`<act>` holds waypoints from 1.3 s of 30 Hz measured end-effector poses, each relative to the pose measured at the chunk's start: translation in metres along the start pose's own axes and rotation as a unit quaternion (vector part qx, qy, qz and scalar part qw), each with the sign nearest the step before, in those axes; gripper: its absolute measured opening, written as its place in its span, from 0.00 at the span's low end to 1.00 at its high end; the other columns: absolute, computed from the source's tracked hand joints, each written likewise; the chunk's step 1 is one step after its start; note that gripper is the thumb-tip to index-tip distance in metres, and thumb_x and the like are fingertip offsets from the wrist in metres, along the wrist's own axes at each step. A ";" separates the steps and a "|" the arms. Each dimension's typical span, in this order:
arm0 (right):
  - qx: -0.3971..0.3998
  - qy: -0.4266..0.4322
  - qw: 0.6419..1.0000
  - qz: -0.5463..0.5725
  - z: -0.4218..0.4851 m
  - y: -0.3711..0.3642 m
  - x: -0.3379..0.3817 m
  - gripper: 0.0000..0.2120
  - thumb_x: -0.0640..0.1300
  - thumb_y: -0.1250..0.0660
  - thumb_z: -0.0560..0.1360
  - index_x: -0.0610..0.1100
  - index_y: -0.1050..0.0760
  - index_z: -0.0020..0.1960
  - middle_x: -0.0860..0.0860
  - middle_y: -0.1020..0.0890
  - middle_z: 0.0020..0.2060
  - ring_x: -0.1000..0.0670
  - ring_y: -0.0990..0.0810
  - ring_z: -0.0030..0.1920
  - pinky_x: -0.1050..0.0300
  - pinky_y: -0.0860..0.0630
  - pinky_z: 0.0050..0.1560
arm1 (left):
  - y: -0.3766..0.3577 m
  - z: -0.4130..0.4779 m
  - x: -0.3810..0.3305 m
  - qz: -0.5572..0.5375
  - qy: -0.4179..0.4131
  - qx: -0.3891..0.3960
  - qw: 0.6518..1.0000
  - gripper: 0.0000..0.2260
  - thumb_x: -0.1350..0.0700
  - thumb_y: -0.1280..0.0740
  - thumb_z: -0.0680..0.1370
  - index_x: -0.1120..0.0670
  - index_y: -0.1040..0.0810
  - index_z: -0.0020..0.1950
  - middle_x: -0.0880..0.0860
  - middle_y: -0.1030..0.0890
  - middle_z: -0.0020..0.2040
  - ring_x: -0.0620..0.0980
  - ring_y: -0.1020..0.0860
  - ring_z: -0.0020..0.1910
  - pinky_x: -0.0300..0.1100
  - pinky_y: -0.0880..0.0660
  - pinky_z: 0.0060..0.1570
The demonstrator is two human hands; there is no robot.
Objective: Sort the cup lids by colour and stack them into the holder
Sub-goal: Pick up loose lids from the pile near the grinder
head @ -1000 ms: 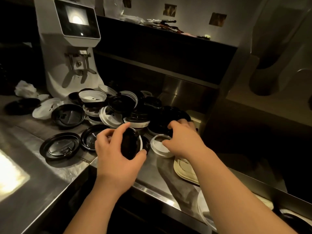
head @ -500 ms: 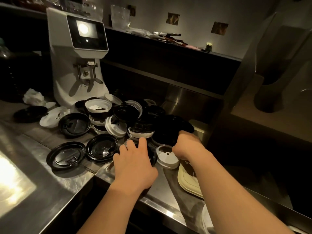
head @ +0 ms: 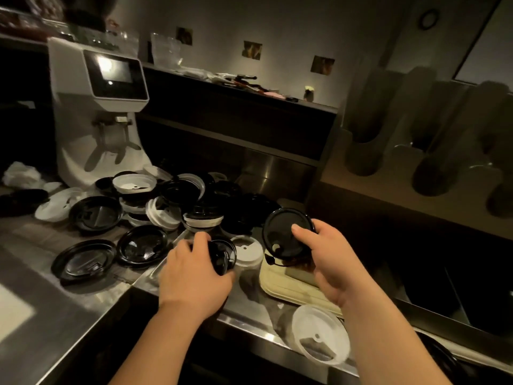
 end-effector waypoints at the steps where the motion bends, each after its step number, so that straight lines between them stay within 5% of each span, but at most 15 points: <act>1: 0.008 -0.009 0.999 0.035 -0.010 0.007 -0.002 0.09 0.44 0.35 0.82 0.44 0.20 0.59 0.46 0.13 0.50 0.45 0.14 0.52 0.46 0.17 0.51 | 0.004 -0.008 -0.005 -0.044 0.003 -0.025 0.999 0.35 0.37 0.27 0.69 0.44 0.39 0.70 0.51 0.30 0.66 0.53 0.30 0.66 0.50 0.28 0.62; 5: 0.013 -0.044 0.983 0.177 -0.047 0.040 -0.013 0.12 0.40 0.39 0.82 0.41 0.21 0.61 0.43 0.13 0.52 0.42 0.15 0.55 0.42 0.18 0.55 | 0.013 -0.041 -0.037 -0.343 -0.003 -0.012 0.939 0.30 0.46 0.21 0.69 0.40 0.35 0.65 0.40 0.28 0.57 0.40 0.26 0.54 0.43 0.26 0.51; 9: 0.019 -0.045 0.963 0.265 -0.081 0.079 -0.026 0.15 0.39 0.37 0.78 0.38 0.24 0.64 0.38 0.16 0.56 0.36 0.17 0.58 0.40 0.18 0.54 | 0.011 -0.075 -0.075 -0.592 0.017 0.094 0.800 0.26 0.48 0.20 0.67 0.42 0.27 0.61 0.55 0.20 0.58 0.59 0.20 0.56 0.59 0.21 0.56; 13: -0.016 -0.029 0.960 0.277 -0.106 0.115 -0.038 0.20 0.45 0.33 0.75 0.39 0.24 0.65 0.38 0.17 0.59 0.38 0.17 0.59 0.45 0.18 0.51 | 0.002 -0.115 -0.106 -0.690 0.012 0.174 0.702 0.23 0.51 0.26 0.65 0.48 0.22 0.60 0.57 0.17 0.53 0.58 0.18 0.48 0.54 0.20 0.48; 17: -0.057 -0.042 0.943 0.325 -0.123 0.141 -0.055 0.27 0.53 0.29 0.69 0.43 0.22 0.65 0.40 0.17 0.60 0.42 0.18 0.57 0.53 0.20 0.40 | -0.018 -0.150 -0.133 -0.732 0.023 0.239 0.637 0.45 0.44 0.16 0.52 0.54 0.23 0.67 0.62 0.18 0.59 0.58 0.17 0.50 0.50 0.18 0.44; 20: -0.048 -0.035 0.911 0.407 -0.134 0.157 -0.061 0.31 0.56 0.27 0.67 0.40 0.21 0.65 0.38 0.17 0.60 0.38 0.17 0.60 0.46 0.18 0.54 | -0.035 -0.172 -0.151 -0.747 0.038 0.283 0.600 0.43 0.43 0.15 0.50 0.55 0.19 0.63 0.64 0.19 0.60 0.60 0.18 0.53 0.49 0.19 0.45; 26: -0.066 0.055 0.880 0.467 -0.149 0.196 -0.071 0.26 0.51 0.36 0.76 0.39 0.27 0.70 0.41 0.20 0.66 0.37 0.20 0.65 0.33 0.25 0.64 | -0.062 -0.196 -0.173 -0.755 0.042 0.330 0.565 0.33 0.43 0.16 0.52 0.55 0.13 0.53 0.63 0.17 0.55 0.63 0.21 0.53 0.55 0.26 0.54; 32: -0.103 0.026 0.888 0.447 -0.154 0.220 -0.074 0.31 0.58 0.37 0.74 0.37 0.23 0.67 0.40 0.18 0.62 0.38 0.18 0.62 0.41 0.19 0.56 | -0.090 -0.205 -0.176 -0.751 0.083 0.328 0.567 0.36 0.43 0.15 0.50 0.56 0.15 0.55 0.63 0.17 0.53 0.58 0.18 0.46 0.55 0.26 0.54; 39: -0.136 0.111 0.876 0.450 -0.157 0.243 -0.067 0.32 0.53 0.37 0.71 0.40 0.29 0.72 0.39 0.21 0.66 0.37 0.20 0.64 0.46 0.26 0.59 | -0.114 -0.213 -0.171 -0.734 0.102 0.331 0.584 0.45 0.43 0.16 0.54 0.54 0.23 0.69 0.61 0.19 0.62 0.57 0.17 0.57 0.49 0.19 0.46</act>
Point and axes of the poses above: each hand's wrist, its own z-axis towards the middle knuckle, its own y-axis out of the back of the hand, x = y × z, the point moved 4 cm from there along z, towards the middle knuckle
